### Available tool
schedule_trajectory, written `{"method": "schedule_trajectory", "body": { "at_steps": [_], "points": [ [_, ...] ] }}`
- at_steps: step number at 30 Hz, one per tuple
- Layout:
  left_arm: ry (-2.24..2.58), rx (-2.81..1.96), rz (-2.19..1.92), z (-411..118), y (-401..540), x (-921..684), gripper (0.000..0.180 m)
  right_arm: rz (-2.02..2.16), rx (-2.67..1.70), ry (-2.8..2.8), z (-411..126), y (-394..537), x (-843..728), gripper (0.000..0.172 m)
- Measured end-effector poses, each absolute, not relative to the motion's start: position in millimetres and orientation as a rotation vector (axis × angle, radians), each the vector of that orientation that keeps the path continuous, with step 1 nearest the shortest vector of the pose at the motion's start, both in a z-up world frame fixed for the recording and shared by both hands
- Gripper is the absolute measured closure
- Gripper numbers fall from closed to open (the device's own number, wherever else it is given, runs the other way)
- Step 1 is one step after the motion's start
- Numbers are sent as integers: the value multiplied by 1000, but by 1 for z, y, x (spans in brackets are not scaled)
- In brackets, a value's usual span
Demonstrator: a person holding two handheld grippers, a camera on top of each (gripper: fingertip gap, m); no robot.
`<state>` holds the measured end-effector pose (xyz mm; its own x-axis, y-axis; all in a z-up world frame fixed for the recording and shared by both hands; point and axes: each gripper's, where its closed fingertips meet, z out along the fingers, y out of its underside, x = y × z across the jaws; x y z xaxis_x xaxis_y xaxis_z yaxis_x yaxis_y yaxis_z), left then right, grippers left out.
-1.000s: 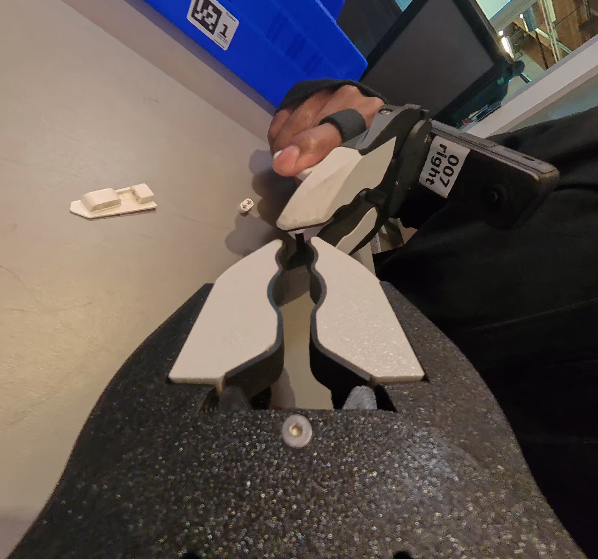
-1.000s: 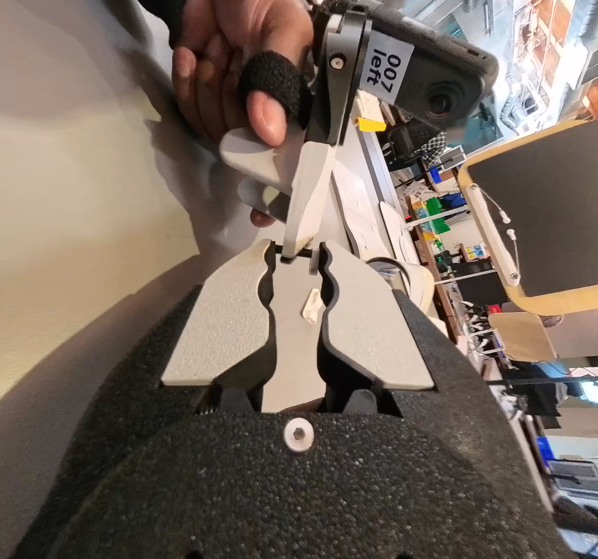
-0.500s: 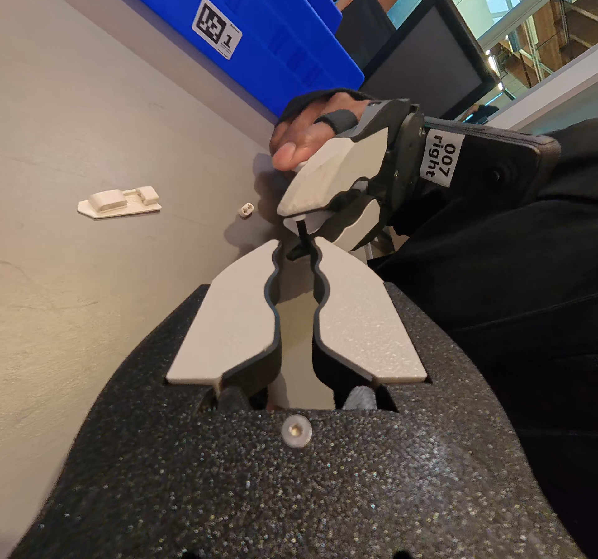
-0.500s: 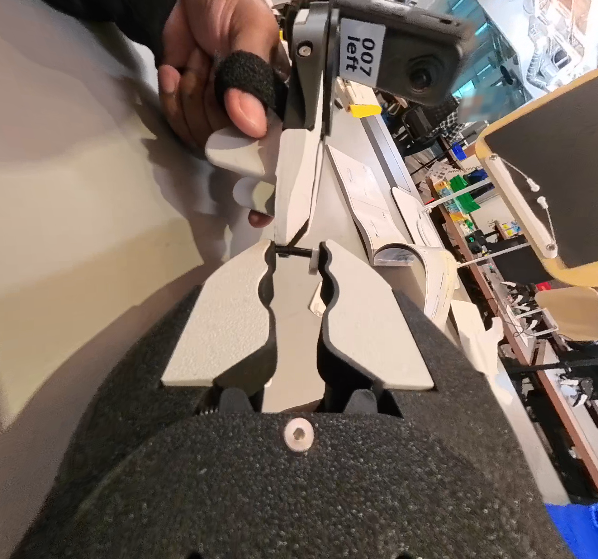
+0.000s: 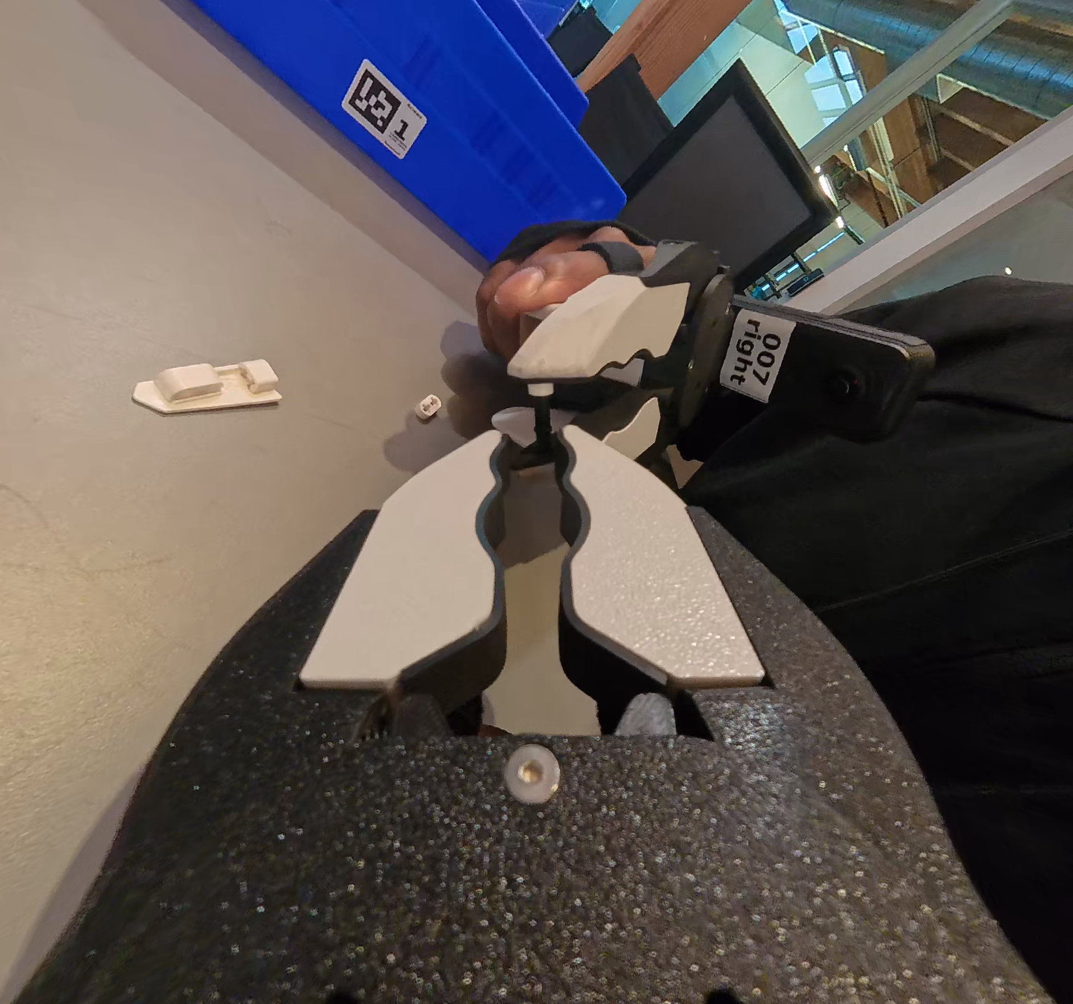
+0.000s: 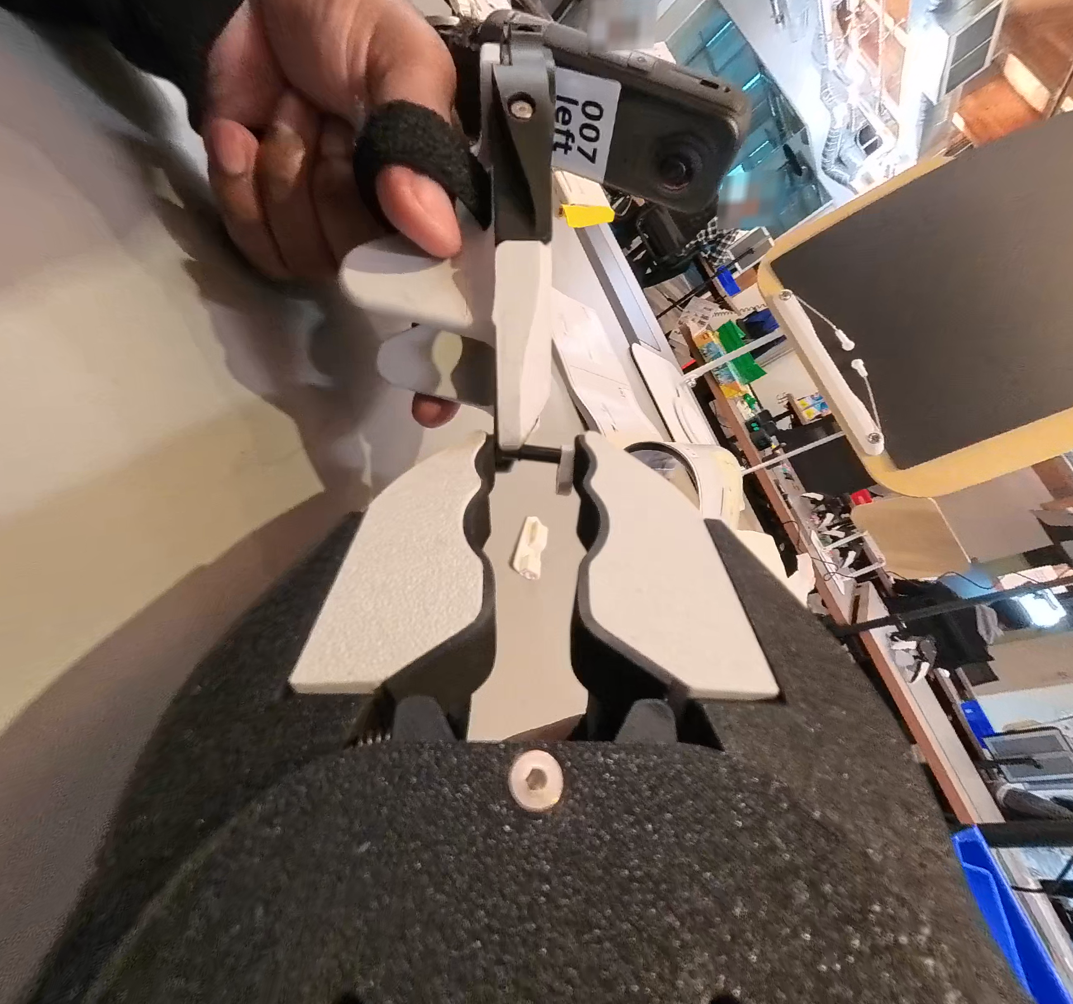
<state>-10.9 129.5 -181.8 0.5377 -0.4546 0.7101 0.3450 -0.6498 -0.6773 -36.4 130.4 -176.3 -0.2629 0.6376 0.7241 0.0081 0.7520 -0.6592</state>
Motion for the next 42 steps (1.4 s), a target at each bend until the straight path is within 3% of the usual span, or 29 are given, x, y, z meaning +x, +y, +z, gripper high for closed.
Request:
{"method": "schedule_trajectory", "body": {
  "at_steps": [5, 17, 25, 34, 42],
  "points": [
    [103, -1900, -1159, -178, 132, -9, 176, 639, -530, -1722, -175, 132, -38, 146],
    [116, -1890, -1089, -177, 134, -10, 176, 569, -536, -1661, -171, 134, -41, 145],
    [268, -1978, -866, -186, 131, -15, 176, 836, -596, -1779, -173, 136, -33, 133],
    [558, -2044, -548, -204, 125, -16, 176, 1115, -720, -2020, -183, 135, -24, 152],
    [757, -2069, -410, -216, 118, -10, 176, 1120, -689, -2120, -197, 124, -18, 158]
  ]
}}
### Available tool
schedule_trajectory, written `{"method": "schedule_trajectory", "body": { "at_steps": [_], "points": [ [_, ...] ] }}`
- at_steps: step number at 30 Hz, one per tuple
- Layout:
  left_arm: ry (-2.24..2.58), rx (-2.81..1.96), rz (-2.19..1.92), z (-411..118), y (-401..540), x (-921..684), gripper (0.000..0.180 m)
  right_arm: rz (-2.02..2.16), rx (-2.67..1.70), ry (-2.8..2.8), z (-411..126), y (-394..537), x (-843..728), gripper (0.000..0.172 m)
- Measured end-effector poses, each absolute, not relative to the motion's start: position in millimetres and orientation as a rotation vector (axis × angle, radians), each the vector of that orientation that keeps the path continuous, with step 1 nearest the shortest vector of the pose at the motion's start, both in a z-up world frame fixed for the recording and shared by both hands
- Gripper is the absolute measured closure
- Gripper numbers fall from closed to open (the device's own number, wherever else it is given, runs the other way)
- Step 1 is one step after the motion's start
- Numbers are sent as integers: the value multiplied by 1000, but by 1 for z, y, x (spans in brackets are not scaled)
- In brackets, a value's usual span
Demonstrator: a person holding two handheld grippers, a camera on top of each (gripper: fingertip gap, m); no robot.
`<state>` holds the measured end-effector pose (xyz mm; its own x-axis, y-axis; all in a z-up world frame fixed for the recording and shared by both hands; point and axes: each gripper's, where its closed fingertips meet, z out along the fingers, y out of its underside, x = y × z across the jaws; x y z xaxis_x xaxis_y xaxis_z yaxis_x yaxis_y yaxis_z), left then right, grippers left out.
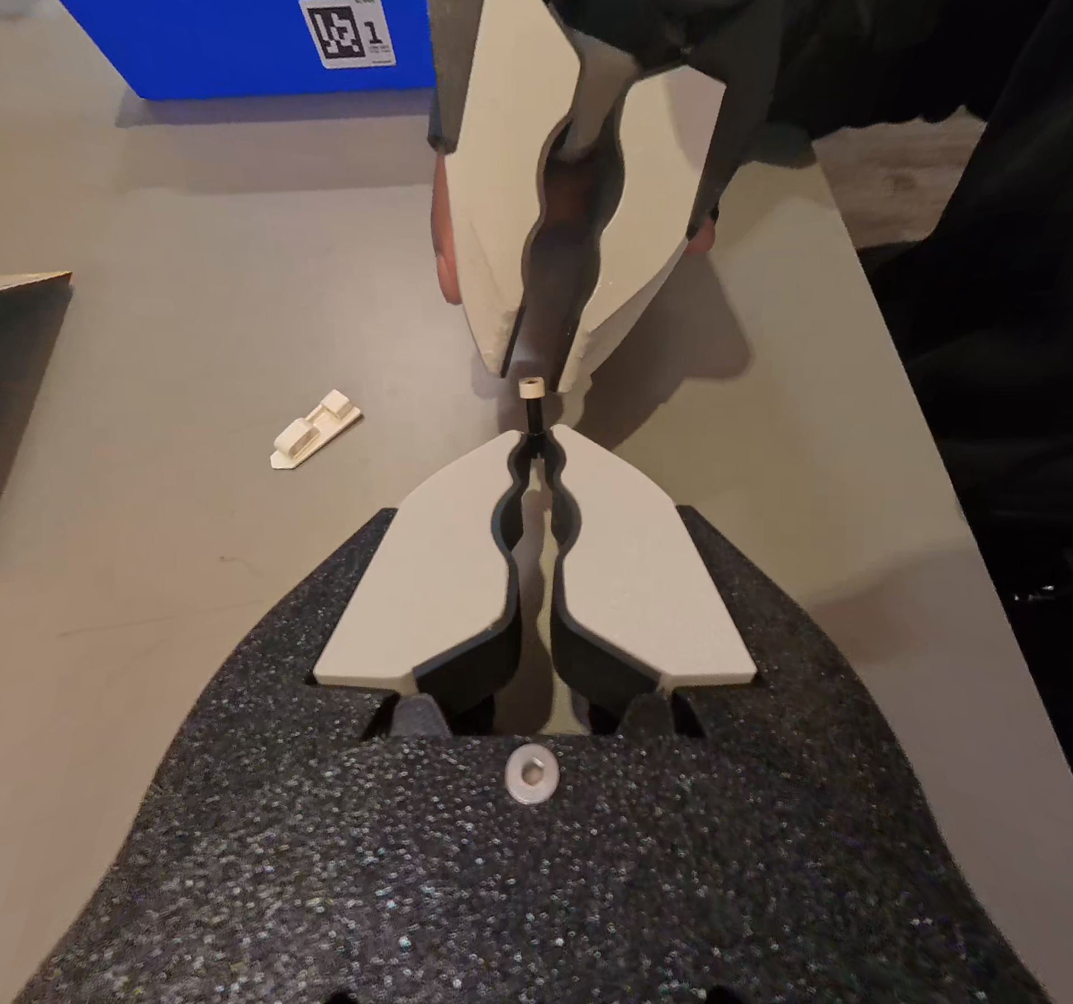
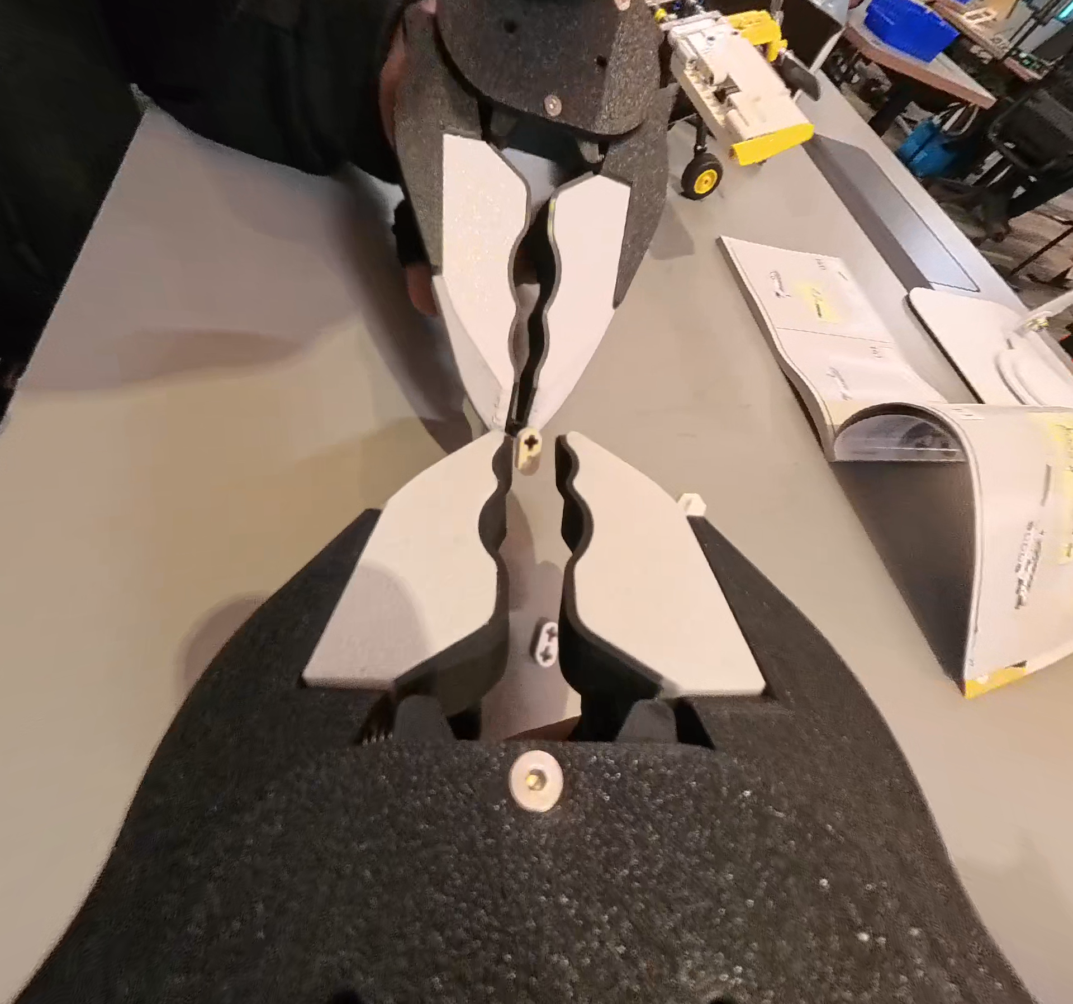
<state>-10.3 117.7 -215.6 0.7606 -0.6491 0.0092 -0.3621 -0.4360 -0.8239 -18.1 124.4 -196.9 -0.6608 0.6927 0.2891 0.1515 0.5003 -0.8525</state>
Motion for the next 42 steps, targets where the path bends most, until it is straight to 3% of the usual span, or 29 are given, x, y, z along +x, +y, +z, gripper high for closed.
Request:
{"method": "schedule_trajectory", "body": {
  "at_steps": [4, 42],
  "points": [
    [793, -2081, -376, -220, 116, -10, 176, 1093, -678, -2164, -205, 121, -17, 164],
    [803, -2219, -443, -244, 110, -9, 178, 809, -648, -2342, -239, 115, -17, 165]
  ]
}}
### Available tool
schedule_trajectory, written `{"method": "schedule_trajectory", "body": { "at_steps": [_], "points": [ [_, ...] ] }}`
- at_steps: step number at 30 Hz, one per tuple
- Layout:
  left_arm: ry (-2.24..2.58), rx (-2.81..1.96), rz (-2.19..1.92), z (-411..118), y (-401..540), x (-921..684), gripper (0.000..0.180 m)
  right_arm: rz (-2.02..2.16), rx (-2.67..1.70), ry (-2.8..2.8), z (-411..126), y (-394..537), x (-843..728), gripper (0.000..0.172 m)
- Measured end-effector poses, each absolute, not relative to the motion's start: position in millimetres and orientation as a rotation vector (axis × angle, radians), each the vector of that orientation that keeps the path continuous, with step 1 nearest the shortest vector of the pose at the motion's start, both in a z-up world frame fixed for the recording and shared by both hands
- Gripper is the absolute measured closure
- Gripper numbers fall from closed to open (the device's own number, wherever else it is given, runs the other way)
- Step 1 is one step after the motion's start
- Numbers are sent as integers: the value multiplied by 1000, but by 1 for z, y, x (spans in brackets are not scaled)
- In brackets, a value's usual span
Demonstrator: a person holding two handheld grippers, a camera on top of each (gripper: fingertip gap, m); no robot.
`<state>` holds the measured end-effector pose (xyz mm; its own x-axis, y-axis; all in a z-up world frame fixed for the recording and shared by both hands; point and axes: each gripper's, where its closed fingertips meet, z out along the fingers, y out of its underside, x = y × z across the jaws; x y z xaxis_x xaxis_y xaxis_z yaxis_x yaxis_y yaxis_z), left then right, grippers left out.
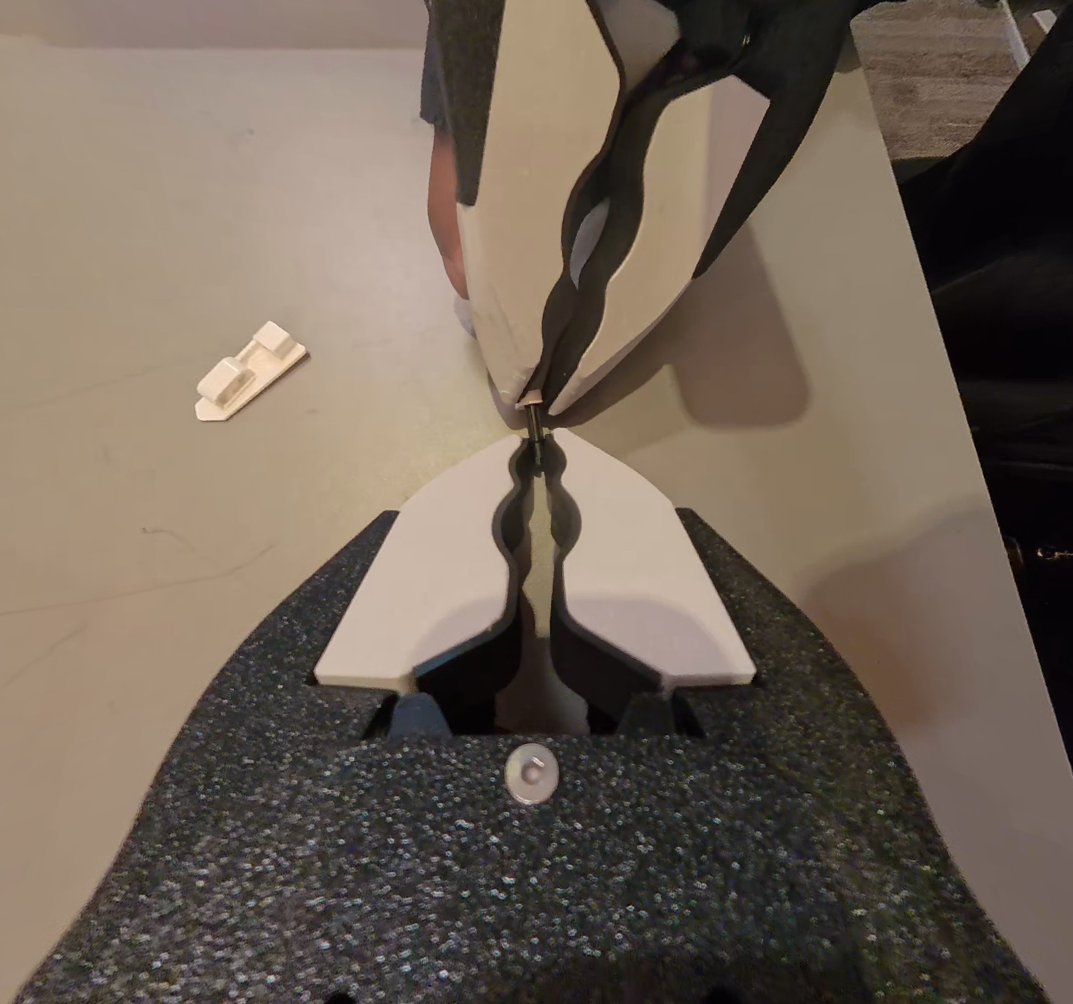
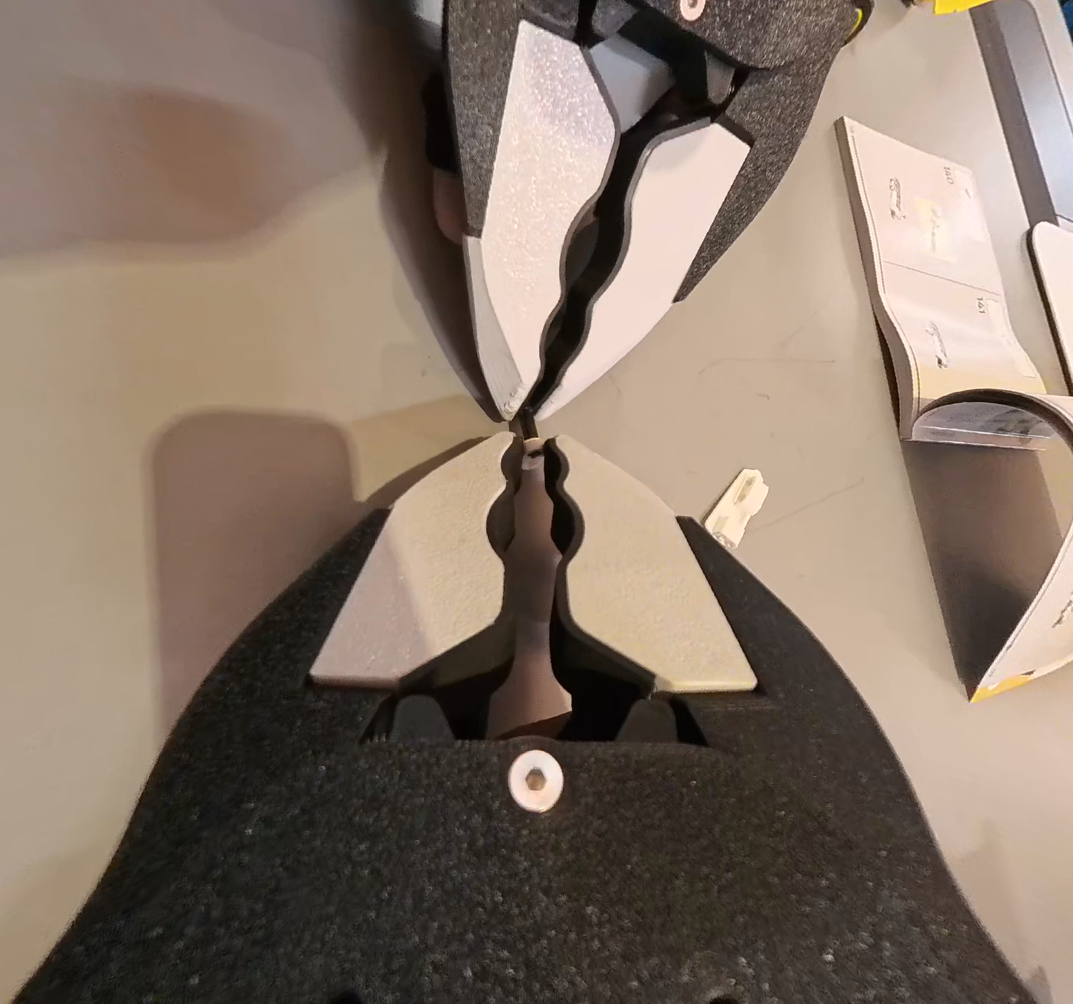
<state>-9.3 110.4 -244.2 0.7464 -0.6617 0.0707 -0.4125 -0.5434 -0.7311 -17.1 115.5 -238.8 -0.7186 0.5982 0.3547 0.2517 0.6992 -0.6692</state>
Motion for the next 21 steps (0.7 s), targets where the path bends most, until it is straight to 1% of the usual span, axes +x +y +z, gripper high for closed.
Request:
{"method": "schedule_trajectory", "body": {
  "at_steps": [9, 12, 15, 21],
  "points": [
    [801, -2221, -440, -245, 111, -10, 178, 828, -658, -2325, -237, 114, -19, 165],
    [776, -2224, -413, -245, 114, -11, 177, 917, -659, -2287, -226, 105, -21, 166],
    [674, -2246, -408, -244, 120, -21, 177, 777, -696, -2239, -226, 113, -31, 166],
    [639, -2132, -484, -227, 123, -19, 176, 1003, -811, -2128, -212, 122, -30, 166]
  ]
}}
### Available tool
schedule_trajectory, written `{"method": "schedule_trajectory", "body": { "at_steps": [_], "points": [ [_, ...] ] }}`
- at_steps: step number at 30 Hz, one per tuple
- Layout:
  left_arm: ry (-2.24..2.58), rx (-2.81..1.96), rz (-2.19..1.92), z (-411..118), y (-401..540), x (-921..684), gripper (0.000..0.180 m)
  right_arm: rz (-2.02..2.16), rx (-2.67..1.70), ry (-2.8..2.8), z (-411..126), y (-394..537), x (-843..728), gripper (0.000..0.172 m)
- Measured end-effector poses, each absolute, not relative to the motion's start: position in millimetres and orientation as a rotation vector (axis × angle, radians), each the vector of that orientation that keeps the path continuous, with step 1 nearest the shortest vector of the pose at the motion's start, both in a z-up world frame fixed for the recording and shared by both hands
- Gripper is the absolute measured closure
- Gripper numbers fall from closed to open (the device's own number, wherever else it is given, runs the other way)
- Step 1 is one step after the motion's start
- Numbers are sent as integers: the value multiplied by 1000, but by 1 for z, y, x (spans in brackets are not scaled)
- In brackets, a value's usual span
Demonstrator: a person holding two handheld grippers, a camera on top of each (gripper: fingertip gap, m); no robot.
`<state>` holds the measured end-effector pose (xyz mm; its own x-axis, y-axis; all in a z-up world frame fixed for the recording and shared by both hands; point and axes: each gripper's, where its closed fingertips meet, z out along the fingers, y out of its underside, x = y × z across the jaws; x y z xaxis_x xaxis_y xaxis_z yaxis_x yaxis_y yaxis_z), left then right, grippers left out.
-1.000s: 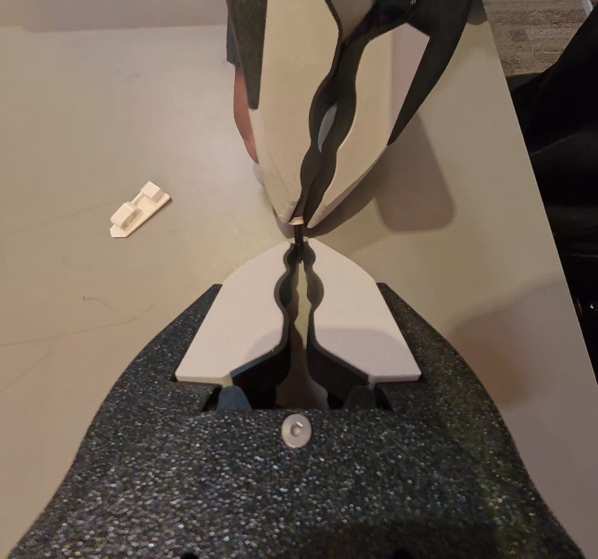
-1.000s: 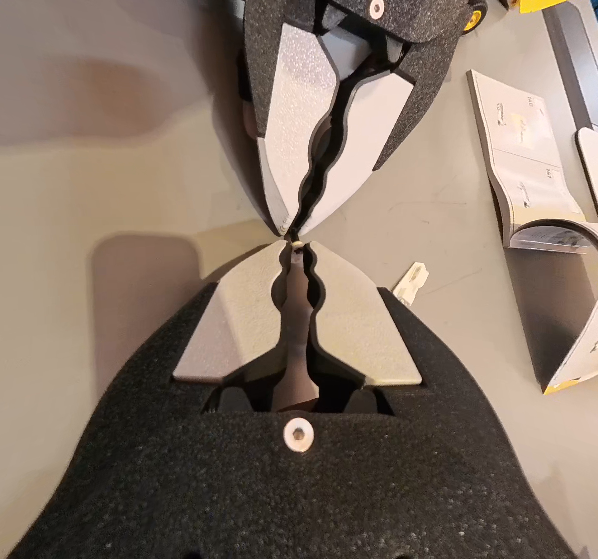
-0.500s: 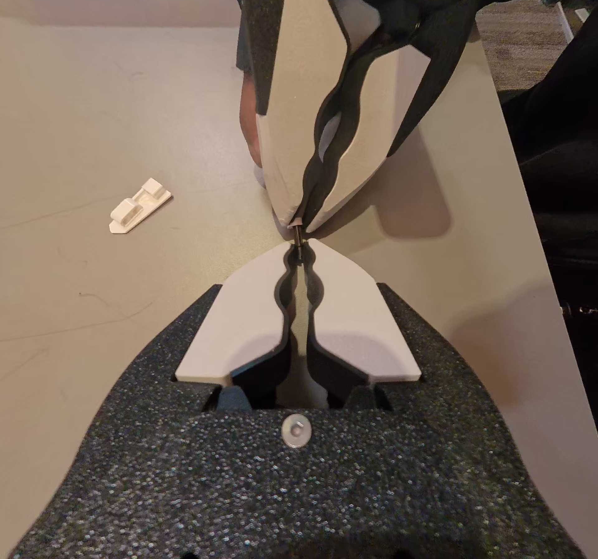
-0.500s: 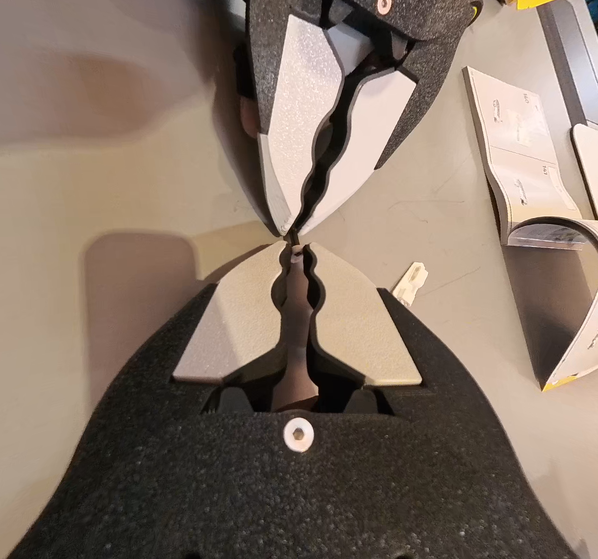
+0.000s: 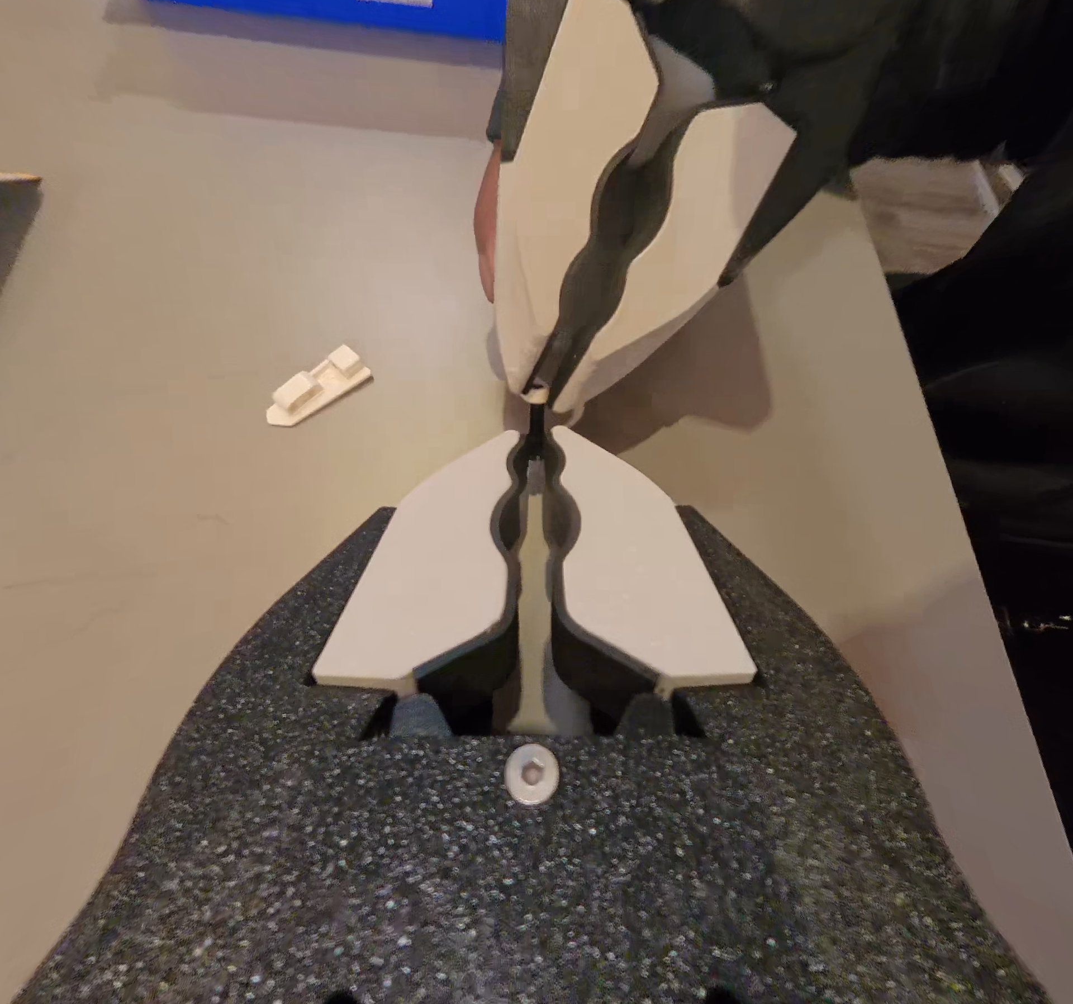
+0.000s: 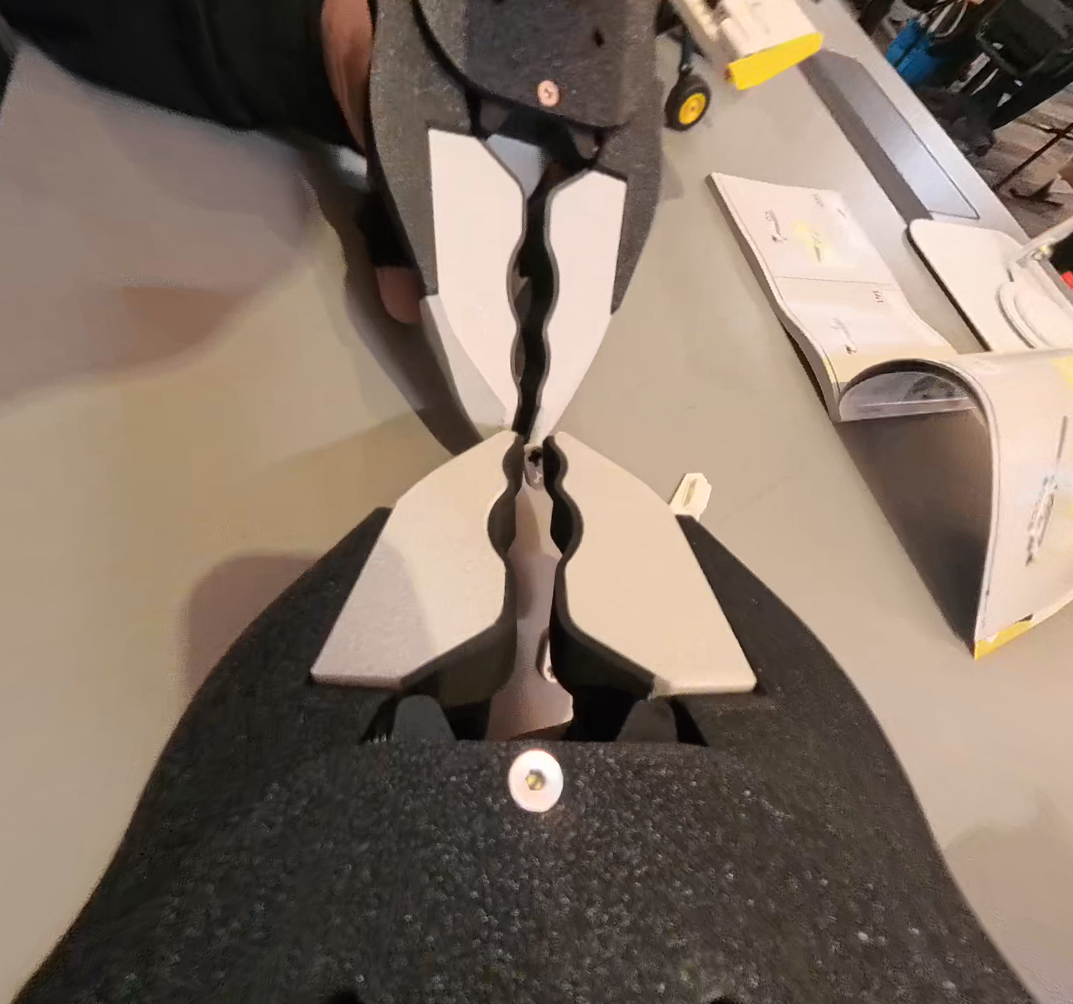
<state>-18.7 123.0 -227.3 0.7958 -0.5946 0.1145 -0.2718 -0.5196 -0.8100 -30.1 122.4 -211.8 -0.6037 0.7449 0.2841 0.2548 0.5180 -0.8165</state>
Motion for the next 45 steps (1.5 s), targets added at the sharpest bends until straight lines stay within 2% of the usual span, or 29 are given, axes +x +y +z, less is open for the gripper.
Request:
{"method": "schedule_trajectory", "body": {
  "at_steps": [6, 8, 20, 26, 45],
  "points": [
    [475, -1981, -555, -201, 133, -33, 160, 1229, -1008, -1907, -187, 140, -38, 166],
    [464, -1922, -553, -193, 136, -34, 160, 1276, -1036, -1872, -182, 142, -39, 166],
    [308, -1676, -681, -157, 140, -38, 169, 1648, -1190, -1599, -149, 148, -46, 166],
    [302, -1640, -716, -152, 139, -34, 175, 1718, -1193, -1550, -143, 144, -48, 166],
    [368, -1588, -910, -144, 124, -20, 176, 1808, -1025, -1703, -143, 128, -33, 163]
  ]
}}
